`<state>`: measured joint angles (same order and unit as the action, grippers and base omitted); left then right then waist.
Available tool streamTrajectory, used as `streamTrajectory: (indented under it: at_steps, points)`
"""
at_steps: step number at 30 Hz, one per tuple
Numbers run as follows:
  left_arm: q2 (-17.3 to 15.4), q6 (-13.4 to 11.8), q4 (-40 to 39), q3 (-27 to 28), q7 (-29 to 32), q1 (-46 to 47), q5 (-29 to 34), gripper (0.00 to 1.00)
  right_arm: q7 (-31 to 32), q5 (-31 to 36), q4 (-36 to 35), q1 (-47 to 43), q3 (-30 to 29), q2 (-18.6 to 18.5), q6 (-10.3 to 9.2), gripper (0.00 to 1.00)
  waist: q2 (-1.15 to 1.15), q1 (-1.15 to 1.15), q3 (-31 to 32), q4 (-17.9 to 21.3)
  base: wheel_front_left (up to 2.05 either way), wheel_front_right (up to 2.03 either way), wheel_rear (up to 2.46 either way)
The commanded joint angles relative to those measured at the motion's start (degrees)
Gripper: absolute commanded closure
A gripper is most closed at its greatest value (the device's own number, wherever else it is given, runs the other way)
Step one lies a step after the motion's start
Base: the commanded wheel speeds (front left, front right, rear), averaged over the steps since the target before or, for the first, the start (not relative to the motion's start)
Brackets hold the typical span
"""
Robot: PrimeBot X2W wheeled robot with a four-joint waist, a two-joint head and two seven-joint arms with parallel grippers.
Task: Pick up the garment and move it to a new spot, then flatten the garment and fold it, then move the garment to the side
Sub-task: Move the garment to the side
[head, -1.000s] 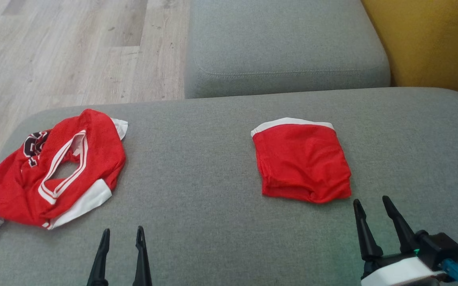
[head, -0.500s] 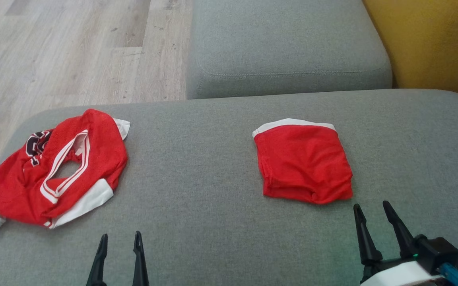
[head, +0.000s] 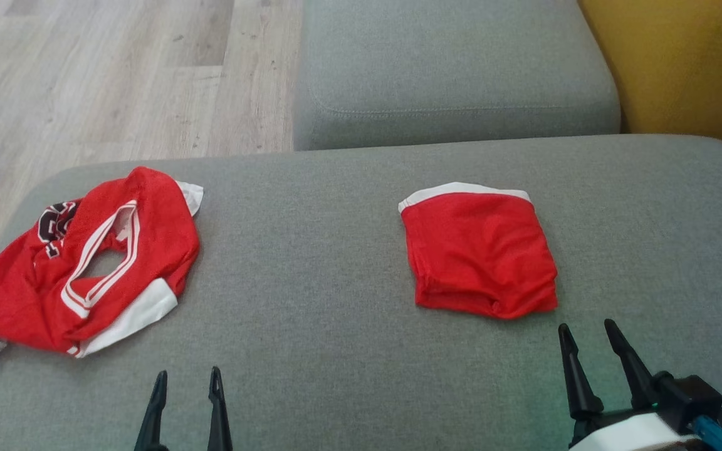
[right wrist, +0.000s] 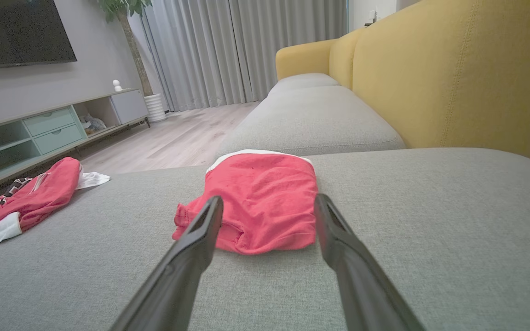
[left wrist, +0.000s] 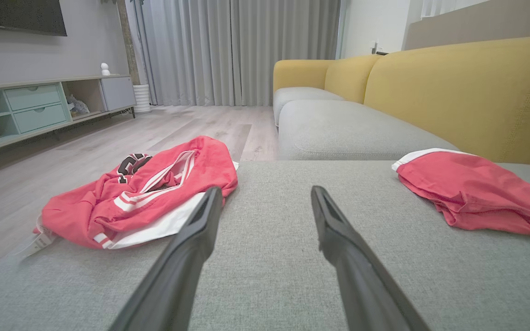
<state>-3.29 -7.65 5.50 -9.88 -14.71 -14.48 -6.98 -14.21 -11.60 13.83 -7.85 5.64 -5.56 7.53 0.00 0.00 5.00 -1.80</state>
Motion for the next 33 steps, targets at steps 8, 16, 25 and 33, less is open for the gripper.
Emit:
streamTrajectory:
  at_steps: [8,16,25,33]
  points:
    - [0.41,-0.87,-1.96,1.28,-0.29,3.13,0.32,0.00,-0.79,1.02,-0.58,4.24,1.01,-0.48,-0.04,0.00,0.00,0.00,-2.40,0.10,0.00,0.00,0.00]
    - [0.41,-1.66,-3.39,-0.79,-0.29,6.17,0.66,0.00,-0.79,2.40,7.04,14.51,-0.89,-0.12,-0.04,0.00,0.00,0.00,-8.89,-1.30,0.00,0.00,0.00]
    - [0.41,-2.38,-3.17,-3.54,-0.29,10.19,1.41,0.00,5.56,2.02,23.19,30.62,-2.75,-3.65,-0.04,0.00,0.00,0.00,-14.12,-3.79,0.00,0.00,0.00]
    - [0.41,-3.05,-2.70,-4.72,-0.29,11.72,1.08,0.00,12.22,4.43,35.14,36.89,-7.12,-4.75,-0.04,0.01,0.00,0.00,-15.35,-4.70,0.00,0.00,0.00]
